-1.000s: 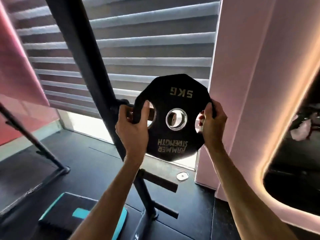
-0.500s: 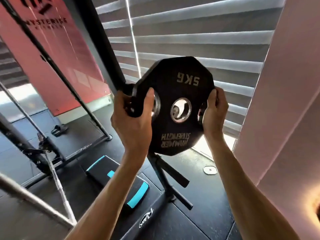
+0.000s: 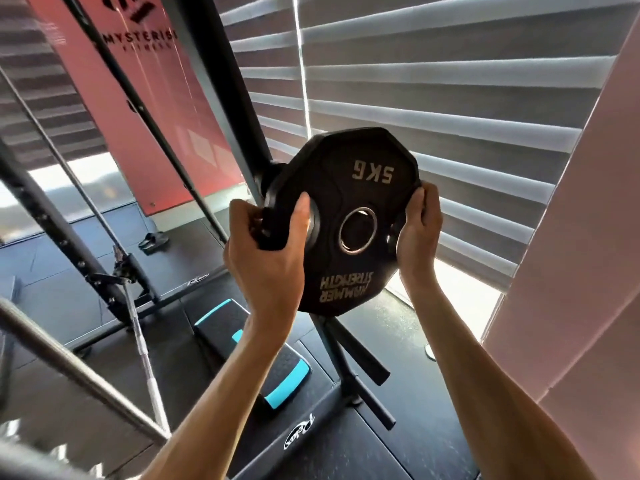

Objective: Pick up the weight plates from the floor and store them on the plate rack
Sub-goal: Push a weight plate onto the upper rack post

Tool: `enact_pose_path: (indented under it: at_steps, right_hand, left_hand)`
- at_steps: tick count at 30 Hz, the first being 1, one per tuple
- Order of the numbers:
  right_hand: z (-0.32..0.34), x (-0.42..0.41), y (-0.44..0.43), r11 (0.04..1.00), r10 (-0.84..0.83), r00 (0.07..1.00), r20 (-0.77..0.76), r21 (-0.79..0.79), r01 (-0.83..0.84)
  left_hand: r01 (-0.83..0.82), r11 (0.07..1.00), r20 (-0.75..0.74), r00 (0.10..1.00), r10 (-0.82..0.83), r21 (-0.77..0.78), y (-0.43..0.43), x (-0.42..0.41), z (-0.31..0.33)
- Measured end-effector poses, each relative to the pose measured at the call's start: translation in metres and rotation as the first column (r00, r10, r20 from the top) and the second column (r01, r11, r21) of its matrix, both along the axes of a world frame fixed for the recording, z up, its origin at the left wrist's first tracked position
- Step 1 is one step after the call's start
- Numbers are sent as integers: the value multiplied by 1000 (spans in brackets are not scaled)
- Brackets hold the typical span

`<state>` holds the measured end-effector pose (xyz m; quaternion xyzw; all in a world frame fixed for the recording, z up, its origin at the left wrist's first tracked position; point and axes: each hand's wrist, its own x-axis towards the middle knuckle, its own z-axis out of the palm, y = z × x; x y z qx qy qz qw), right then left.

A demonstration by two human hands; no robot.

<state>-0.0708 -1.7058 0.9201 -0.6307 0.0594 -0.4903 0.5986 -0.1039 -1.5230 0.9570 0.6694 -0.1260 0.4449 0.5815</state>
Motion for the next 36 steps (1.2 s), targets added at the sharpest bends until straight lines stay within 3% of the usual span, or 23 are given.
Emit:
enact_pose_path:
  at_steps: [6,11,20,29,31,32,34,36]
  right_hand:
    - [3,41,8,986,160,987,-24,-35,-161]
    - [13,80,18,948,271,960,-70,-155,-279]
    - [0,155,15,875,218,958,-186,-398,-277]
    - [13,121,29,741,212,926,-314,-567,-361]
    - [2,116,35,851,243,901,-358,-368,-375]
    - [-9,113,39,900,359,866,-348,-118,-420]
    - [-47,104,50,840,536,793,-290,277,-467]
    - [-78,89,68,832,540,734,-412,392,-392]
  left_hand:
    - [6,1000,-32,999,-7,-19,10,39,-2]
    - [10,1000,-26,1000,-10,10,26,84,-13]
    - [-6,999,-112,994,12,49,47,141,-24]
    - [45,996,-178,984,-31,71,58,151,-22]
    - [96,995,-213,973,-89,23,62,144,-26]
    - [104,995,-232,967,-103,-6,65,138,-32]
    - [57,998,-287,956,-64,-34,73,128,-54]
    - [14,1000,-373,928,-16,-6,86,118,-89]
